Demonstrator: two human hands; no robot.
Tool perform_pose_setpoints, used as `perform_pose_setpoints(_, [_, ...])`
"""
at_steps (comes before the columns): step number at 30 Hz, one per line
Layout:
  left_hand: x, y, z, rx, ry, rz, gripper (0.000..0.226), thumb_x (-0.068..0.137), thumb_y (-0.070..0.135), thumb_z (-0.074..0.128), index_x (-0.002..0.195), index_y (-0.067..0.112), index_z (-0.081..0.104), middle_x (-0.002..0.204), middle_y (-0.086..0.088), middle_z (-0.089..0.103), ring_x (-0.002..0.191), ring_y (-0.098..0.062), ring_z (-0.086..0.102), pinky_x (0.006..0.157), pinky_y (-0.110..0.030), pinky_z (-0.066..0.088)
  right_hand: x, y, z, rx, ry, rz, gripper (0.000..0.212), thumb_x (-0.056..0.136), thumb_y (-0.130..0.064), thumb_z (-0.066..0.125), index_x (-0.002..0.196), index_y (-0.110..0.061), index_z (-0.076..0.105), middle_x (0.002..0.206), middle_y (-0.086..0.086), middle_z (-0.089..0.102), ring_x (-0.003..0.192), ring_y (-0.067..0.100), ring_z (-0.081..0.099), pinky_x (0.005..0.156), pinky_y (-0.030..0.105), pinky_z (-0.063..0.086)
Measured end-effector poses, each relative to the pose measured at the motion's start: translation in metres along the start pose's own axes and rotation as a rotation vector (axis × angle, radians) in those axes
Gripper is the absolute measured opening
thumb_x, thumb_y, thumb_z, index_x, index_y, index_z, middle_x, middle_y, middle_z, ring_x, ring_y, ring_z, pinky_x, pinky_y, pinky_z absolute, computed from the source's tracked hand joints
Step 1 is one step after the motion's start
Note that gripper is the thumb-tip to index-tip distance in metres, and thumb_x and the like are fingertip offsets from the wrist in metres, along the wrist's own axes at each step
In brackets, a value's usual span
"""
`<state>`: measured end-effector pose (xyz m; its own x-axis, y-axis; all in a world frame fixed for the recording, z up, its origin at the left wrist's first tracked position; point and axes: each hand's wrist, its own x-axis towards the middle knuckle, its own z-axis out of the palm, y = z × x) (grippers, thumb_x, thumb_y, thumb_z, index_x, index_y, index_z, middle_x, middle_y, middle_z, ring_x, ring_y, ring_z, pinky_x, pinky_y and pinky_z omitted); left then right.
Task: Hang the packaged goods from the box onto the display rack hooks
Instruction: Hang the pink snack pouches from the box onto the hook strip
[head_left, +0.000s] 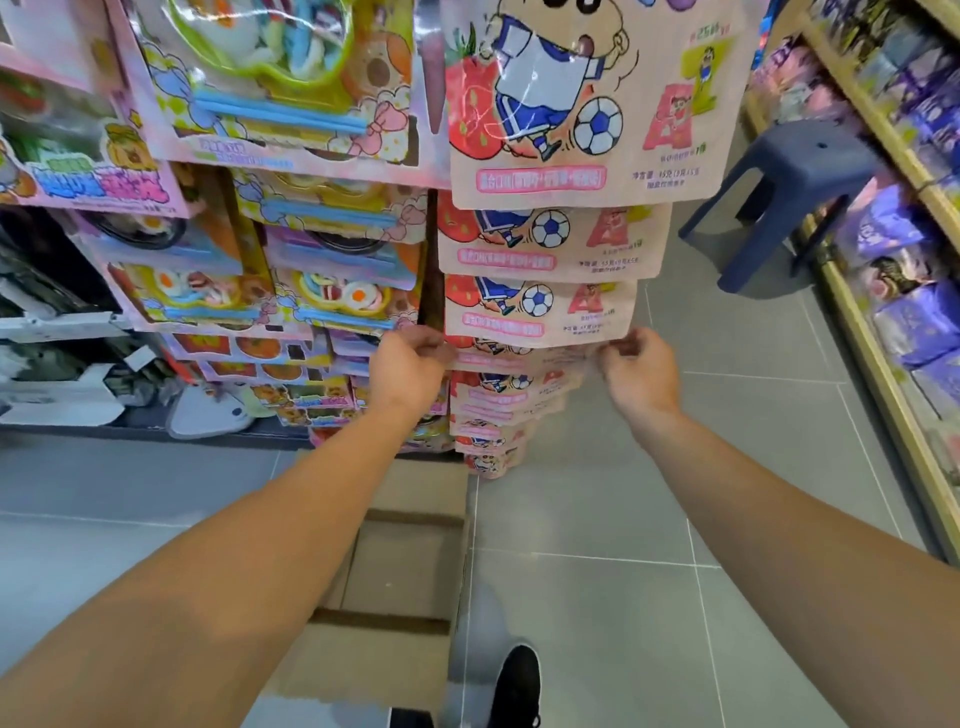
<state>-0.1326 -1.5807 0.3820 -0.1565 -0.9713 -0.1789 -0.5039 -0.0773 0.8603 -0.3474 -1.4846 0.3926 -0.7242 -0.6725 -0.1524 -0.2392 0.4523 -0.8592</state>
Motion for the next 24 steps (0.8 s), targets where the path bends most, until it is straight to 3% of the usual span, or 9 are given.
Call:
perform_pose_setpoints(2, [-0.003,-0.003,0.002,0.024,-0.011,0.018,0.021,0.087,0.02,0.068,0.106,0.011,0.07,0.091,-0.004,0.072,0.085,-0.023,0.067,0.081,-0.042,0.057,-0.002,0.005,0.001,0.061,0.039,0.04,0.013,0.087,-0.011,0.06,0.088,-0.024,0.06,0.09,0.001,0.067,0.087,0.024,0.065,0.077,0.035,0.052])
perform_pose_setpoints(4, [-0.01,-0.009,0.0,0.05,-0.016,0.008,0.033,0.087,0.025,0.069,0.117,0.013,0.063,0.099,0.002,0.069,0.091,-0.017,0.065,0.083,-0.035,0.054,-0.012,0.014,0.007,0.096,0.02,0.066,0.025,0.089,-0.011,0.058,0.112,-0.019,0.061,0.106,-0.001,0.065,0.093,0.018,0.062,0.08,0.032,0.049])
perform_pose_setpoints(7, [-0.018,-0.027,0.001,0.082,-0.033,0.003,0.038,0.086,0.027,0.07,0.12,0.014,0.06,0.106,0.002,0.069,0.098,-0.013,0.063,0.084,-0.03,0.051,-0.024,0.032,0.019,0.06,-0.073,0.089,0.053,0.089,-0.015,0.066,0.139,-0.016,0.047,0.133,-0.003,0.056,0.107,0.016,0.057,0.098,0.034,0.046])
perform_pose_setpoints(11, [-0.016,-0.038,0.013,0.036,-0.096,0.001,0.037,0.087,0.025,0.068,0.123,0.017,0.063,0.11,0.005,0.069,0.1,-0.009,0.062,0.086,-0.027,0.049,-0.021,0.043,0.03,0.06,-0.187,0.1,0.07,0.089,-0.023,0.069,0.149,-0.025,0.034,0.151,-0.002,0.042,0.133,0.023,0.046,0.109,0.044,0.04])
perform_pose_setpoints(13, [-0.013,-0.042,0.026,-0.011,-0.119,-0.02,0.035,0.088,0.023,0.067,0.122,0.02,0.064,0.11,0.005,0.071,0.101,-0.012,0.064,0.093,-0.033,0.051,-0.015,0.048,0.037,0.123,-0.239,0.072,0.066,0.089,-0.02,0.069,0.146,-0.027,0.037,0.141,-0.007,0.047,0.128,0.018,0.046,0.104,0.037,0.042])
perform_pose_setpoints(17, [-0.01,-0.056,0.047,0.011,-0.103,-0.064,0.029,0.091,0.025,0.064,0.118,0.015,0.063,0.109,-0.002,0.071,0.1,-0.02,0.065,0.092,-0.037,0.052,-0.004,0.067,0.051,0.169,-0.214,0.037,0.044,0.089,-0.017,0.069,0.13,-0.017,0.051,0.107,-0.01,0.059,0.103,0.013,0.06,0.072,0.014,0.045])
perform_pose_setpoints(18, [-0.009,-0.06,0.048,-0.025,-0.1,-0.062,0.027,0.093,0.024,0.062,0.117,0.013,0.063,0.109,-0.003,0.072,0.1,-0.02,0.065,0.092,-0.037,0.052,-0.003,0.071,0.053,0.164,-0.193,0.027,0.034,0.09,-0.015,0.066,0.122,-0.016,0.055,0.102,-0.008,0.061,0.101,0.016,0.062,0.072,0.018,0.048])
perform_pose_setpoints(21, [-0.011,-0.069,0.045,-0.087,-0.066,-0.058,0.018,0.097,0.019,0.057,0.109,0.011,0.067,0.105,-0.008,0.073,0.095,-0.02,0.068,0.091,-0.039,0.054,0.001,0.082,0.056,0.168,-0.169,0.038,0.008,0.091,-0.016,0.062,0.096,-0.022,0.061,0.091,-0.001,0.067,0.089,0.024,0.066,0.082,0.044,0.056])
perform_pose_setpoints(24, [-0.009,-0.076,0.042,-0.095,-0.037,-0.065,0.014,0.096,0.021,0.059,0.088,0.023,0.071,0.093,-0.008,0.075,0.089,-0.026,0.071,0.086,-0.046,0.057,0.006,0.085,0.054,0.122,-0.164,-0.009,0.008,0.09,-0.017,0.063,0.088,-0.025,0.061,0.083,-0.003,0.065,0.08,0.021,0.062,0.078,0.041,0.054])
